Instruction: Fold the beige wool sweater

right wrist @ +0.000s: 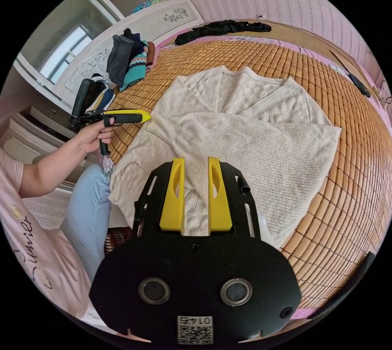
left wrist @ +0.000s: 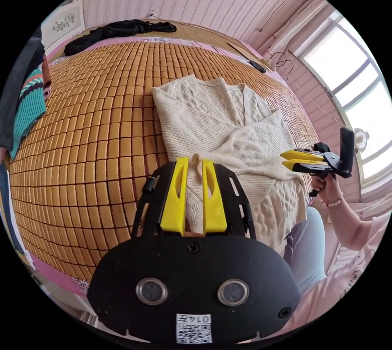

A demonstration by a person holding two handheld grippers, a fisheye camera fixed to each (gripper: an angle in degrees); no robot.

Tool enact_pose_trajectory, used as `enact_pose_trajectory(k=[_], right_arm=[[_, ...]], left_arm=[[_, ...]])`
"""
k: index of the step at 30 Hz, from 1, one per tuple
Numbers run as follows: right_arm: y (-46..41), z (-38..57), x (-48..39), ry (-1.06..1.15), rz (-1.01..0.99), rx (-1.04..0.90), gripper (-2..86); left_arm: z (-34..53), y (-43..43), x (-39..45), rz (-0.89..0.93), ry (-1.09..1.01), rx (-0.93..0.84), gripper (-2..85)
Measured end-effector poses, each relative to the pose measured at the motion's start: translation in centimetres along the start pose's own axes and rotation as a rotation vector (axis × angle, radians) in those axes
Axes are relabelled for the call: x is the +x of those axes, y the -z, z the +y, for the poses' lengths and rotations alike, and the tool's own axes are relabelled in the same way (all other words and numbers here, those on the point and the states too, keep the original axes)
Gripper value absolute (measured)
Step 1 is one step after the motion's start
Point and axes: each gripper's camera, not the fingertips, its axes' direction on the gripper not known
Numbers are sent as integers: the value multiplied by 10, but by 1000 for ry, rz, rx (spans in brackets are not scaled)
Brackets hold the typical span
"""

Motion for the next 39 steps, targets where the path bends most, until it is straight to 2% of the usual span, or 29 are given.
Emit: enact_pose_trajectory(k=[4, 8, 12, 17, 20, 22, 27, 30, 32, 34, 36, 39], right_arm=[[29, -9, 61, -86, 168, 32, 109], [43, -17, 120, -234, 232, 76, 127], [34, -25, 173, -400, 157, 81, 131], [22, -39, 193, -409, 179, 31, 88], [22, -43, 203, -402, 130, -3, 38], [34, -41, 208, -390, 56, 31, 24], [99, -2, 181, -156, -111, 306, 10], [138, 57, 161, -15, -218, 379, 8], [152, 102, 154, 4, -218, 343, 7], [153, 164, 156, -77, -204, 234, 6], [143, 205, 164, -190, -203, 150, 5], [119, 247, 171, -342, -120, -14, 2]], left_arm=[[-13, 14, -26, -60, 25, 74, 82], [-47, 10, -66, 21, 149, 130, 108], [-85, -26, -90, 41, 247, -14, 126], [-108, -64, -99, 2, 233, -146, 100], [-111, -61, -101, -31, 209, -164, 66], [-107, -44, -100, 44, 166, -85, 36], [-69, 32, -86, 272, 13, 124, 0], [-16, 79, -67, 355, -174, 134, -1], [25, 93, -57, 354, -278, 39, 2], [68, 94, -51, 299, -314, -79, 9], [119, 84, -52, 223, -282, -194, 21], [156, 79, -59, 196, -180, -237, 36]])
